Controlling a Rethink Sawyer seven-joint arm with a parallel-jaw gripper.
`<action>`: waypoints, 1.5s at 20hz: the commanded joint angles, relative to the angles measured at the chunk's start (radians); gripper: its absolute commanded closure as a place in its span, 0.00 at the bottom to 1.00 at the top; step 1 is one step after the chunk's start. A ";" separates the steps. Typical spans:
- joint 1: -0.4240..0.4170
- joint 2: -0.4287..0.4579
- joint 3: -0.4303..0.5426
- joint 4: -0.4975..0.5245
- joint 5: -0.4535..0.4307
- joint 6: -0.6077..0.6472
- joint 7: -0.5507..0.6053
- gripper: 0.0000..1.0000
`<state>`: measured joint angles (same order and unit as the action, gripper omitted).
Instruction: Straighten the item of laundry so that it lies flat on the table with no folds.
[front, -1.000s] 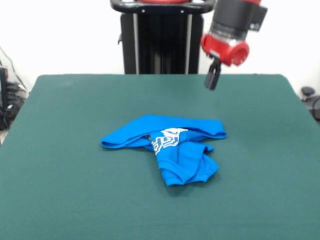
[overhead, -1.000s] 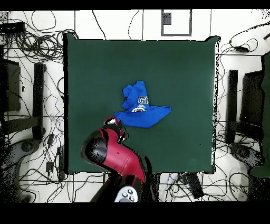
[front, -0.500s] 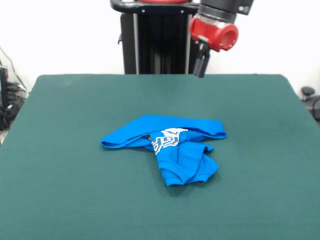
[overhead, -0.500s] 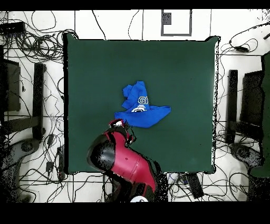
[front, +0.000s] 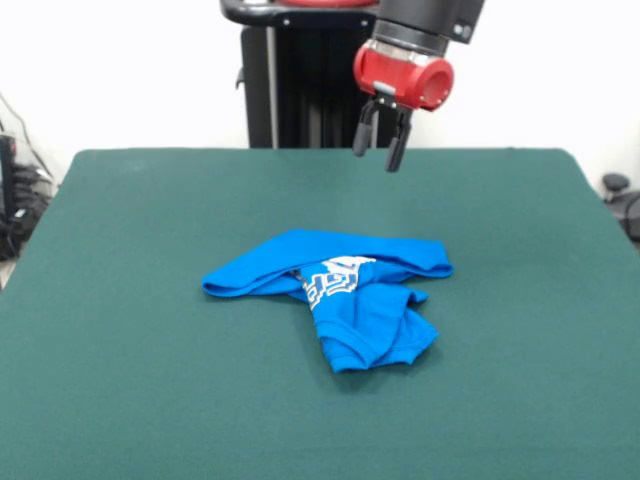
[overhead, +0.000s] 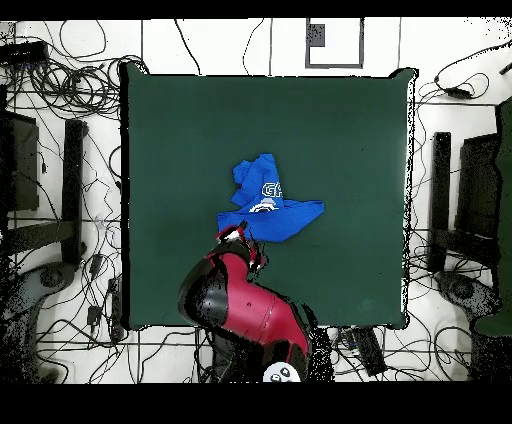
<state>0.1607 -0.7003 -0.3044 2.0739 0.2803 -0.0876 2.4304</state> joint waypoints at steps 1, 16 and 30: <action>0.011 0.091 0.137 0.046 -0.045 -0.047 0.131 0.00; 0.006 0.081 0.186 0.094 0.127 -0.092 0.350 0.00; 0.039 0.066 0.189 0.108 0.265 -0.085 0.372 0.00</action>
<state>0.1712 -0.6660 -0.2410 2.1283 0.4382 -0.1194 2.4648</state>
